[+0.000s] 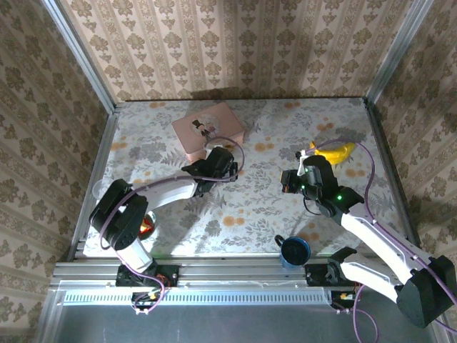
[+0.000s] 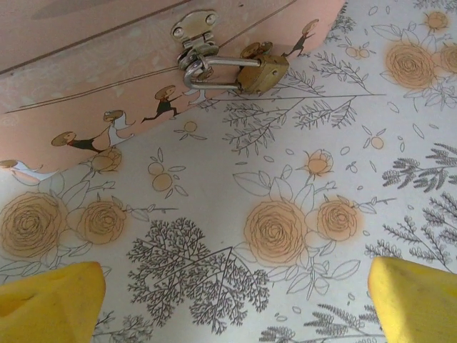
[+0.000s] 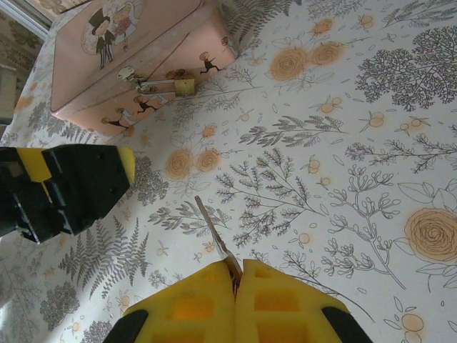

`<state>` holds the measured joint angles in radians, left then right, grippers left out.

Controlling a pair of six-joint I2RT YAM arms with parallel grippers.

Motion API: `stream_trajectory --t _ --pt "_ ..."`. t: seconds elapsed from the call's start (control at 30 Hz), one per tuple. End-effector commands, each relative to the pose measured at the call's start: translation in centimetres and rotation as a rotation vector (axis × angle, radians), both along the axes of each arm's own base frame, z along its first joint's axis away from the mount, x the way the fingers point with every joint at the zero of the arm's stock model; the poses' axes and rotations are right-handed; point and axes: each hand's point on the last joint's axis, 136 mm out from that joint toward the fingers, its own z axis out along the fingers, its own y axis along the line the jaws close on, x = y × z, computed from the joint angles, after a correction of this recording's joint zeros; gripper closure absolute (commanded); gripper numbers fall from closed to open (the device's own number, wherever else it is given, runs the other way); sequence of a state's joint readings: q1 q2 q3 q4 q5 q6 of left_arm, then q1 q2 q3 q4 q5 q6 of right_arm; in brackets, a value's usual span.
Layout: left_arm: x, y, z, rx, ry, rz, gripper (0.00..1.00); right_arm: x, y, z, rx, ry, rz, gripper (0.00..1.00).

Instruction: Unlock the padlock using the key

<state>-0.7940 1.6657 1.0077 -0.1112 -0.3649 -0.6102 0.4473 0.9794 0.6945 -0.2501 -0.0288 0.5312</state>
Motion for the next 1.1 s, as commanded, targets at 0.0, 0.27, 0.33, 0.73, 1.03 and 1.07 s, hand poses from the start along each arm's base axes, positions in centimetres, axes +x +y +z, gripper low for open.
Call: stream_trajectory --t 0.0,0.27,0.33,0.73,1.03,1.07 --pt "0.9 -0.6 1.1 -0.023 -0.048 0.041 0.04 0.5 -0.3 0.0 0.002 -0.003 -0.025 1.0" --pt "0.9 -0.3 -0.9 0.029 -0.016 0.06 0.04 1.0 -0.3 -0.6 -0.01 0.002 -0.035 1.0" --pt "1.3 -0.4 -1.2 0.037 -0.013 0.077 0.04 1.2 -0.2 -0.7 -0.015 0.007 -0.031 1.0" --pt "6.1 -1.4 -2.4 0.045 -0.006 0.184 0.1 1.9 0.5 -0.5 -0.014 0.005 -0.008 1.0" --pt "9.8 -0.8 -3.5 -0.055 0.017 0.33 0.09 2.3 0.8 -0.2 -0.001 -0.007 0.004 1.0" --pt "10.0 -0.9 -3.4 -0.053 0.01 0.334 0.09 2.3 0.9 -0.2 0.003 -0.007 0.008 1.0"
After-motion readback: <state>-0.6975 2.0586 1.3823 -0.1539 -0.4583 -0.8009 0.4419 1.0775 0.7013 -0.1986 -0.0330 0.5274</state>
